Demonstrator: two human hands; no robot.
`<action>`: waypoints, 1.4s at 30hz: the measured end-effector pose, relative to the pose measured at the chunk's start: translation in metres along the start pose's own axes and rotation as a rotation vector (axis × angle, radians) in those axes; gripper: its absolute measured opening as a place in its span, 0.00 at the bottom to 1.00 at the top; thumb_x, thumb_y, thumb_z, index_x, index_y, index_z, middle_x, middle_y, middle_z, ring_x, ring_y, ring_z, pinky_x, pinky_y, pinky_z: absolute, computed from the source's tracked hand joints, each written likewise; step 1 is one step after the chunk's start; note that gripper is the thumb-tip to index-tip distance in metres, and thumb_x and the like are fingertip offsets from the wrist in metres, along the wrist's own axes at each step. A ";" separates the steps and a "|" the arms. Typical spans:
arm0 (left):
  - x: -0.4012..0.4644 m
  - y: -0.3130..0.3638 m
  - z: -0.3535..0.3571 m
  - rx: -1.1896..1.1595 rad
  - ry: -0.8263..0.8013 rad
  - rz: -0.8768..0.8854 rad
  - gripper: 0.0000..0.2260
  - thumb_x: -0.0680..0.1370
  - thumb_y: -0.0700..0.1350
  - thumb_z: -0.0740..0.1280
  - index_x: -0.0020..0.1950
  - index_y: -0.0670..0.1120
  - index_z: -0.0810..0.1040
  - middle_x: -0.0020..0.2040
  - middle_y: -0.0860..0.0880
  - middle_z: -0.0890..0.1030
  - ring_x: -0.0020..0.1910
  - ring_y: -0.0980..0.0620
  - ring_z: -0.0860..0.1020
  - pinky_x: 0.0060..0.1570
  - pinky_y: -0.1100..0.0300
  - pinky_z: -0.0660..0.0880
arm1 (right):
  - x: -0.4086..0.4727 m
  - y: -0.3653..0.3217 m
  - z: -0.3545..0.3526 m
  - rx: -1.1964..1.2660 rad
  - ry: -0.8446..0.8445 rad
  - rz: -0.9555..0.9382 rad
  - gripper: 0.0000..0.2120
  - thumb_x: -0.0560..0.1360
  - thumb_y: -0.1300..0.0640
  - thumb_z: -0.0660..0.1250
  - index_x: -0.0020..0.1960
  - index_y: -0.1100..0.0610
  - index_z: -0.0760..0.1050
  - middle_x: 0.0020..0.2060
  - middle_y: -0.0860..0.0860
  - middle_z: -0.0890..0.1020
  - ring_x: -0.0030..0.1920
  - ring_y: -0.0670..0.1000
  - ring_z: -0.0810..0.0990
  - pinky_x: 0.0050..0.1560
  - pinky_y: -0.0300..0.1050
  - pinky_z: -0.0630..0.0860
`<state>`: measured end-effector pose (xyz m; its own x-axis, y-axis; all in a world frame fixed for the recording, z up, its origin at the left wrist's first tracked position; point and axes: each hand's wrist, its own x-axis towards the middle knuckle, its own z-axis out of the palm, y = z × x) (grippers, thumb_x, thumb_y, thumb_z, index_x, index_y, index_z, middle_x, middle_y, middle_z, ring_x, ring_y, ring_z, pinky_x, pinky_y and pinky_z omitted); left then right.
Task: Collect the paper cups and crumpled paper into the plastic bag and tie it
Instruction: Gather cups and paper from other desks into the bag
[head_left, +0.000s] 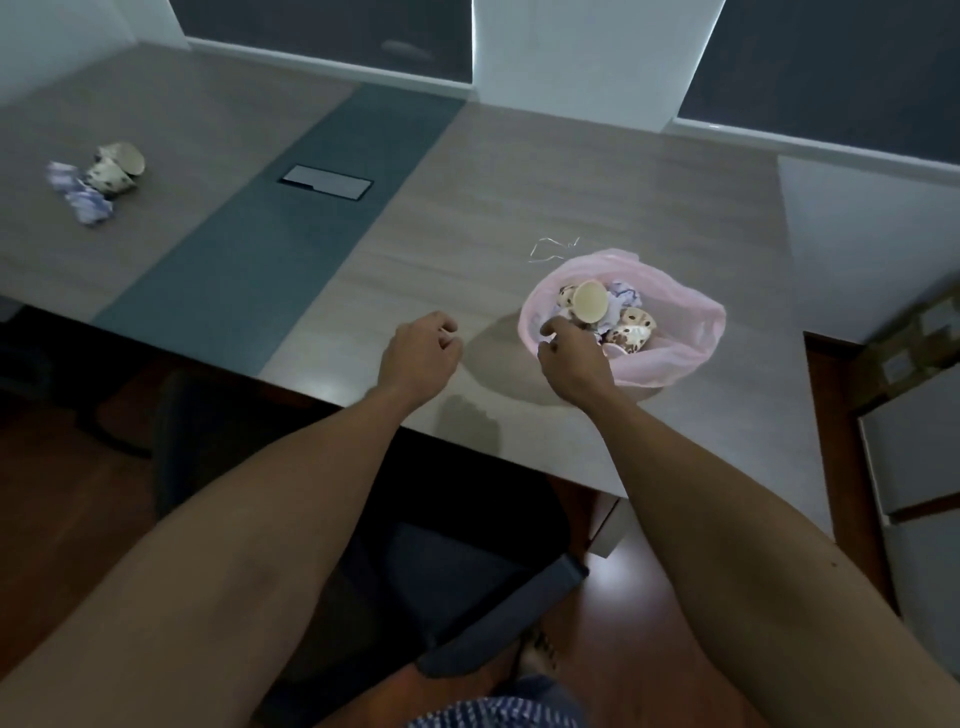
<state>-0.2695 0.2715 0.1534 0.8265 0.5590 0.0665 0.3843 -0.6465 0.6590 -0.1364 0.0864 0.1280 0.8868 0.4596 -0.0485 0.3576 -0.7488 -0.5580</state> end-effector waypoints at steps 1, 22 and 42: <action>-0.007 -0.010 -0.012 0.011 -0.009 0.022 0.10 0.77 0.50 0.68 0.56 0.50 0.81 0.45 0.52 0.84 0.48 0.46 0.82 0.50 0.51 0.80 | -0.013 -0.008 0.008 0.001 -0.010 -0.004 0.15 0.79 0.54 0.61 0.65 0.53 0.74 0.57 0.57 0.82 0.58 0.61 0.79 0.55 0.52 0.75; -0.154 -0.221 -0.212 0.484 -0.273 0.450 0.15 0.81 0.52 0.65 0.64 0.47 0.79 0.58 0.44 0.83 0.54 0.41 0.80 0.54 0.47 0.79 | -0.312 -0.212 0.136 -0.030 -0.209 -0.023 0.35 0.70 0.25 0.62 0.63 0.51 0.78 0.47 0.47 0.82 0.47 0.50 0.81 0.51 0.53 0.81; -0.159 -0.242 -0.216 0.697 -0.483 0.511 0.31 0.78 0.73 0.48 0.73 0.57 0.70 0.74 0.52 0.69 0.76 0.50 0.63 0.70 0.34 0.58 | -0.340 -0.206 0.137 -0.507 -0.296 -0.337 0.18 0.85 0.45 0.56 0.66 0.54 0.74 0.59 0.52 0.78 0.59 0.58 0.77 0.49 0.58 0.78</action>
<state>-0.5828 0.4516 0.1449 0.9797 -0.0439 -0.1954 -0.0373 -0.9986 0.0372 -0.5514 0.1501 0.1458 0.6110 0.7644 -0.2056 0.7577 -0.6400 -0.1278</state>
